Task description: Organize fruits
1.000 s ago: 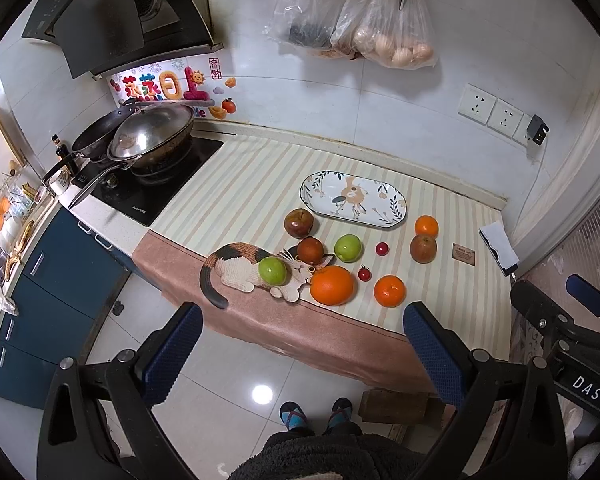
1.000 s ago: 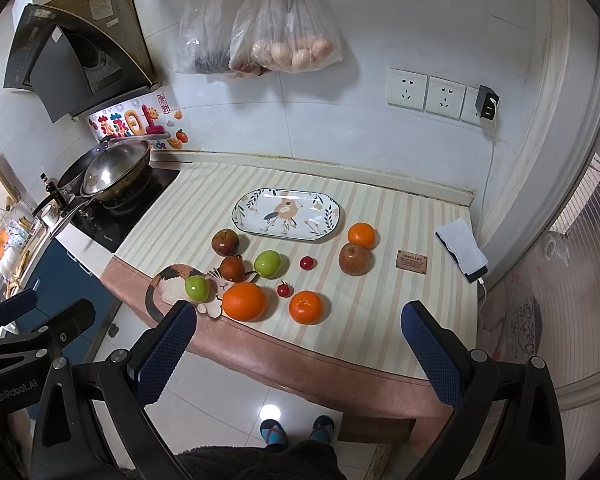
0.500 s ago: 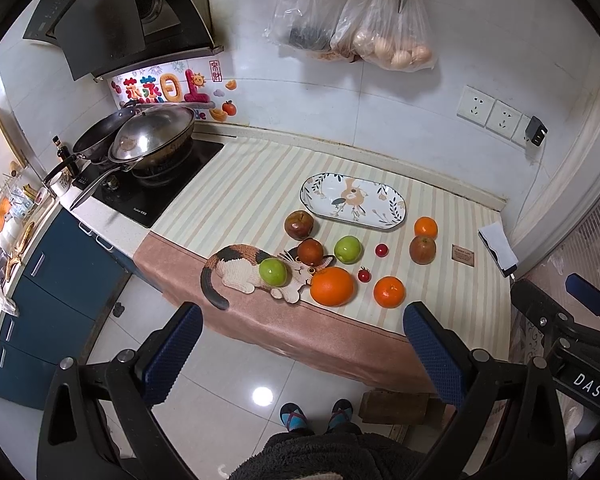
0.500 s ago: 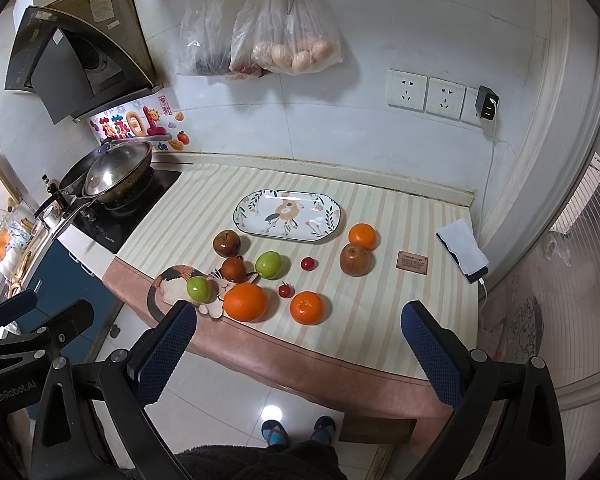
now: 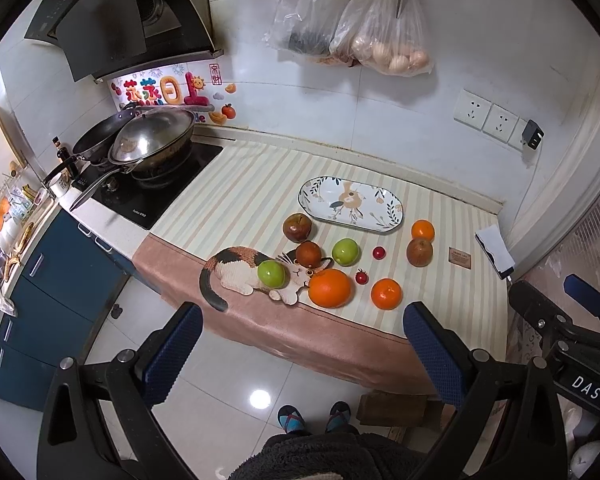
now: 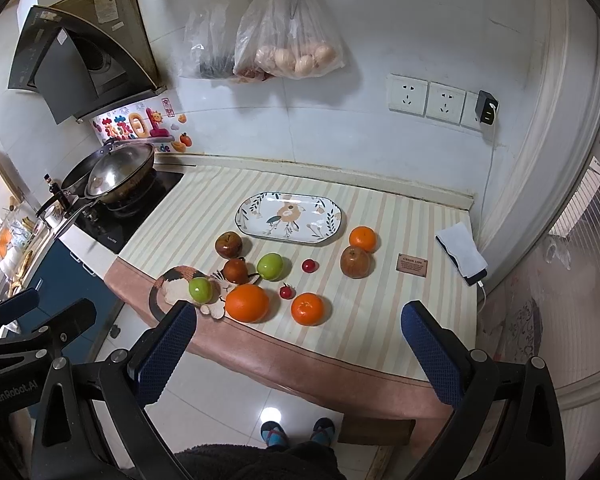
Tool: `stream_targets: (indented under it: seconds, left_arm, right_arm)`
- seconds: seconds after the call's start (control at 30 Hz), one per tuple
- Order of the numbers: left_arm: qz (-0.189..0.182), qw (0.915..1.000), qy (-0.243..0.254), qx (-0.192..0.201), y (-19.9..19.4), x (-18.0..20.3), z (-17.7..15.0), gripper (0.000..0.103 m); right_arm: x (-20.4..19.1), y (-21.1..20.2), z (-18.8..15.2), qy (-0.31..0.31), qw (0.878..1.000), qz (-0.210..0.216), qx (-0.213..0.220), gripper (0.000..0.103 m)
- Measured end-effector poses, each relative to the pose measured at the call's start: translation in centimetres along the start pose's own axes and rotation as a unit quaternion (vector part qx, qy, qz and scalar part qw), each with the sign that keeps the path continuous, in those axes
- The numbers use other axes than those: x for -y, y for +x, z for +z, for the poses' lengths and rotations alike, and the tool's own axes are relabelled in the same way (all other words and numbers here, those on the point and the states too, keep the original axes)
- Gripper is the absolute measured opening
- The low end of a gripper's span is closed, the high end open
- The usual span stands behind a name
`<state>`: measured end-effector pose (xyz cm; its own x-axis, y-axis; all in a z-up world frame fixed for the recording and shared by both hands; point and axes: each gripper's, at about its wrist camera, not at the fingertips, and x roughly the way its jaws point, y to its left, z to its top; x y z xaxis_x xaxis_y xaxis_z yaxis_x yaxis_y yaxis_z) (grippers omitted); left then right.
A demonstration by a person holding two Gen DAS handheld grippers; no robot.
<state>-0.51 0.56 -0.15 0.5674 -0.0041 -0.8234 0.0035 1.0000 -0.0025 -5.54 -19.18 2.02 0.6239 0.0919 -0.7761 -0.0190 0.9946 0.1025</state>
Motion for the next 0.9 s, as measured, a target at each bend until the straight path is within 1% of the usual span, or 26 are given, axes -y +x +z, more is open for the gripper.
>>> stream_targets:
  seconds: [0.9]
  left_arm:
    - [-0.002,1.0000,0.001,0.002,-0.30,-0.13,-0.15,0.103]
  right_arm:
    - [-0.34,-0.44,0.32,0.004,1.000,0.003,0.002,0.103]
